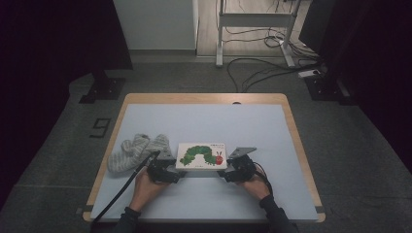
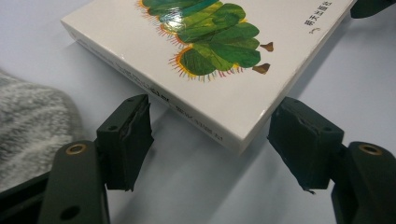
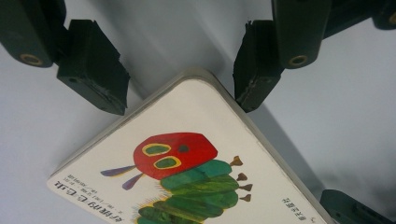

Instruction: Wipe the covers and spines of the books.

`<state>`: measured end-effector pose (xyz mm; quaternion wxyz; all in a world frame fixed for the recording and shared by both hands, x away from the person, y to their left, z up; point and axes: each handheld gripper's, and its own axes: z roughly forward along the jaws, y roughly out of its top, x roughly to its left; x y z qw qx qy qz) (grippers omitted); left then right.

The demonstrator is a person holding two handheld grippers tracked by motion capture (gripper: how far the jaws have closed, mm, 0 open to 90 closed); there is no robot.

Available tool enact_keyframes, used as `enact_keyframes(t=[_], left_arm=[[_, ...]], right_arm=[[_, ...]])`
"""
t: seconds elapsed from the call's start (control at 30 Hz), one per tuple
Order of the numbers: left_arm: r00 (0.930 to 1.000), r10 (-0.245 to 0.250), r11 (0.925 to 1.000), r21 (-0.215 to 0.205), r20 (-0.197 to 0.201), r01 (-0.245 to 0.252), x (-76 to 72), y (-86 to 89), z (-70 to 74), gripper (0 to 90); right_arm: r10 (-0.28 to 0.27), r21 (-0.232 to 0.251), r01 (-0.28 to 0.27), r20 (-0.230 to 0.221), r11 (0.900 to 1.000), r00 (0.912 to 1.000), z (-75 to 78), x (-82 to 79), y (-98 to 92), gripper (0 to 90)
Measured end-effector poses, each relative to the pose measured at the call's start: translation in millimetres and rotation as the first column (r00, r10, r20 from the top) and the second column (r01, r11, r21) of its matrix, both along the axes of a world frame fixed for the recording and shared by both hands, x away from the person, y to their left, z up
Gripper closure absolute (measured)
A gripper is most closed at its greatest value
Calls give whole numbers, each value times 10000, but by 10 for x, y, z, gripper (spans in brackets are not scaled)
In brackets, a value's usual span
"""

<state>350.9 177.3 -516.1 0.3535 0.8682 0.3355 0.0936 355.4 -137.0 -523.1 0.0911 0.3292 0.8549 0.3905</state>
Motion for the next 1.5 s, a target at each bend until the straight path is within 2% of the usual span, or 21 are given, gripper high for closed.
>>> enact_keyframes(t=[0.23,0.6,0.83,1.0,1.1,1.3,1.5], left_arm=[[9999,96,9998,199,29,-96,45,-6,-29,314],[10000,-12,9992,410,94,8,23,-16,-35,316],[9997,141,9978,643,198,-153,21,-12,-31,332],[9994,294,9964,793,185,-308,17,-3,-23,314],[9996,226,9963,829,177,-240,9,11,-9,282],[9994,99,9988,477,321,-114,-37,15,43,193],[9990,-90,9998,199,431,82,-132,60,144,141]], right_arm=[[-208,-168,210,107,9996,9997,-32,66,40,362],[-245,-374,259,363,9990,9990,-39,20,56,375],[-145,-515,170,495,9985,9987,-35,-5,62,419],[2,-310,9,349,9995,9994,-27,-4,41,453],[-76,-348,91,414,9994,9991,-14,3,31,420],[-106,-238,118,526,9996,9986,36,11,17,295],[7,-196,7,732,9998,9973,130,-20,-3,160]])
